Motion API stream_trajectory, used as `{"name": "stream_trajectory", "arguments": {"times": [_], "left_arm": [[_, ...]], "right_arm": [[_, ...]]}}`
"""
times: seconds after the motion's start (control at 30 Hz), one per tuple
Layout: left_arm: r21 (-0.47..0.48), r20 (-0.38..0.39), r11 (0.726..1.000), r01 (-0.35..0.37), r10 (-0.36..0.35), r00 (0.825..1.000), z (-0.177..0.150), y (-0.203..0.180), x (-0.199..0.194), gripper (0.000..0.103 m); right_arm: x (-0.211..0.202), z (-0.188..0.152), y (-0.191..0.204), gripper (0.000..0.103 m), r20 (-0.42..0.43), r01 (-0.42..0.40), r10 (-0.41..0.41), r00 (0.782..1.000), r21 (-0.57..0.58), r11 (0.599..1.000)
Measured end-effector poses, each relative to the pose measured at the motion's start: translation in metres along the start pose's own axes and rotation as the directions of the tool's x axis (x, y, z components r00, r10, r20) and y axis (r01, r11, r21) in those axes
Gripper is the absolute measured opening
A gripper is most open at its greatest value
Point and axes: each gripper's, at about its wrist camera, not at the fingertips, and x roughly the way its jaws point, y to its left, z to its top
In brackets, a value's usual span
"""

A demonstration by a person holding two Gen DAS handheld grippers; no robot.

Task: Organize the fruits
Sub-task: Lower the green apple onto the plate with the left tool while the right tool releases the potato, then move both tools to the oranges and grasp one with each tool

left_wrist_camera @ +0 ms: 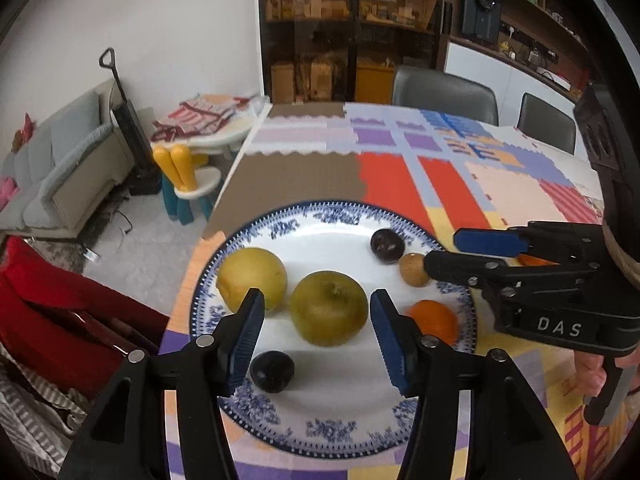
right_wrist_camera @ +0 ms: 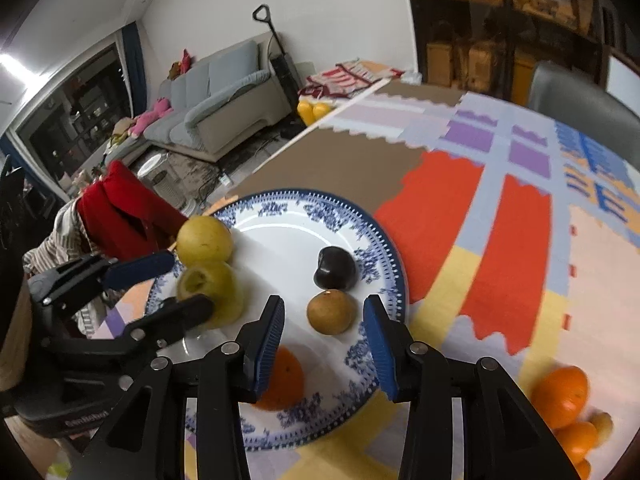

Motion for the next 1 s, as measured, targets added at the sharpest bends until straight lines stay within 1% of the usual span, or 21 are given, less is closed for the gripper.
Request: {"name": "stream_trajectory", "arguments": {"times": [0.07,0.17,0.23,0.27,0.37,0.43,0.5,0.57,0.77,0.87,1.0], "left_arm": [[0.008,0.025,1.000,-0.005,0.005,1.000,0.000,-0.005,-0.013,0.059],[0.022,0.065,1.000,-0.010,0.009,0.998,0.001,-0.013,-0.032,0.062],[0.028,0.093,1.000,-0.008,0.005,0.996,0.001,-0.020,-0.045,0.067],[0.030,0.107,1.000,-0.002,-0.001,0.994,0.001,-0.024,-0.052,0.069],[0.042,0.135,0.999,0.012,-0.018,0.991,0.001,-0.035,-0.068,0.075],[0.057,0.154,0.998,0.023,-0.031,0.988,0.000,-0.043,-0.077,0.075],[0.071,0.162,0.997,0.035,-0.046,0.986,-0.002,-0.050,-0.083,0.077],[0.089,0.165,0.995,0.048,-0.063,0.984,-0.004,-0.061,-0.087,0.081],[0.141,0.155,0.984,0.105,-0.127,0.980,-0.006,-0.089,-0.090,0.081],[0.175,0.152,0.976,0.133,-0.160,0.975,-0.004,-0.103,-0.088,0.081],[0.234,0.149,0.958,0.165,-0.203,0.968,0.001,-0.118,-0.083,0.081]], "right_arm": [[-0.012,-0.002,0.001,0.042,0.026,0.017,-0.017,1.000,0.002,1.000],[-0.038,-0.006,0.004,0.042,0.071,0.057,-0.057,0.996,-0.003,0.998],[-0.054,-0.010,0.005,0.047,0.099,0.074,-0.073,0.992,0.000,0.997],[-0.063,-0.012,0.005,0.052,0.113,0.084,-0.084,0.990,0.005,0.996],[-0.088,-0.020,0.003,0.053,0.149,0.112,-0.114,0.982,0.019,0.994],[-0.104,-0.027,0.002,0.055,0.168,0.141,-0.145,0.975,0.036,0.989],[-0.118,-0.033,-0.001,0.060,0.188,0.171,-0.178,0.966,0.053,0.984],[-0.134,-0.041,-0.004,0.060,0.207,0.211,-0.222,0.953,0.074,0.975],[-0.163,-0.063,-0.017,0.060,0.211,0.279,-0.303,0.929,0.135,0.951],[-0.172,-0.073,-0.028,0.060,0.198,0.305,-0.335,0.921,0.167,0.938],[-0.180,-0.085,-0.038,0.060,0.180,0.354,-0.392,0.902,0.212,0.911]]}}
